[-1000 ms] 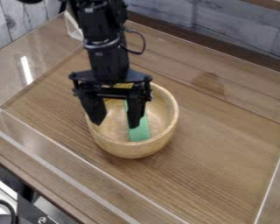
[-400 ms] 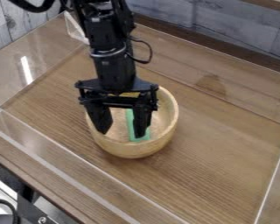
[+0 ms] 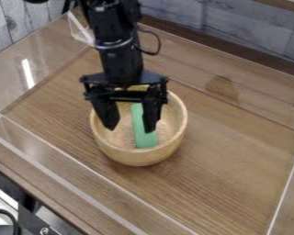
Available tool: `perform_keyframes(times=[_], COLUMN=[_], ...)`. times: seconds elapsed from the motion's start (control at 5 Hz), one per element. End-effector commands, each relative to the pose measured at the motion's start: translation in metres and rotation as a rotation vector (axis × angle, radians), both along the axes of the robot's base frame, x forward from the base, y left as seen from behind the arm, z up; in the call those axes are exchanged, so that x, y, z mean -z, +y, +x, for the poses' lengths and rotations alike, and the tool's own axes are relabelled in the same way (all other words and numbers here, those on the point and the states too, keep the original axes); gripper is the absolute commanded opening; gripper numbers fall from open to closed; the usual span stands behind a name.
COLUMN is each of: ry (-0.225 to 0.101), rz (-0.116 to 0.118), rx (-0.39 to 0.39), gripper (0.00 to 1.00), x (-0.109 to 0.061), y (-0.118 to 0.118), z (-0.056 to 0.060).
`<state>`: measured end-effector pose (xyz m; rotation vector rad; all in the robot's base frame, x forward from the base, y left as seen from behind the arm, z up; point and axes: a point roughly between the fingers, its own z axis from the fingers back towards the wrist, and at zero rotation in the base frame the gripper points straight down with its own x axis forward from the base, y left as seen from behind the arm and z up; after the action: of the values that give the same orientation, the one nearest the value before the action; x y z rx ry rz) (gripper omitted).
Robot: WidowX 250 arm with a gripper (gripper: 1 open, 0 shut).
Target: Move green object from inside the wooden bowl to the table next to it
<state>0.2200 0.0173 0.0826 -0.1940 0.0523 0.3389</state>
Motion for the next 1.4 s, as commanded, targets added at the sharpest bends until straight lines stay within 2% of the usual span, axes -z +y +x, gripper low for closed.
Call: perform_keyframes(times=[0.0,0.4,0.6,1.0,1.2], ry=[-0.045,-0.042,-0.046,-0.073,-0.077], rz=[0.013,0.019,0.032,0.067,0.083], rx=[-0.025,-0.097,-0.125,-0.152,-0.216], gripper=[1.00,1.00,1.00,1.00,1.00], x=[-0.006,0.001,0.013,0.029,0.040], y=[0.007,0.004,0.006,-0.010,-0.006], z=[0.016,0.015,0.010,0.014,0.013])
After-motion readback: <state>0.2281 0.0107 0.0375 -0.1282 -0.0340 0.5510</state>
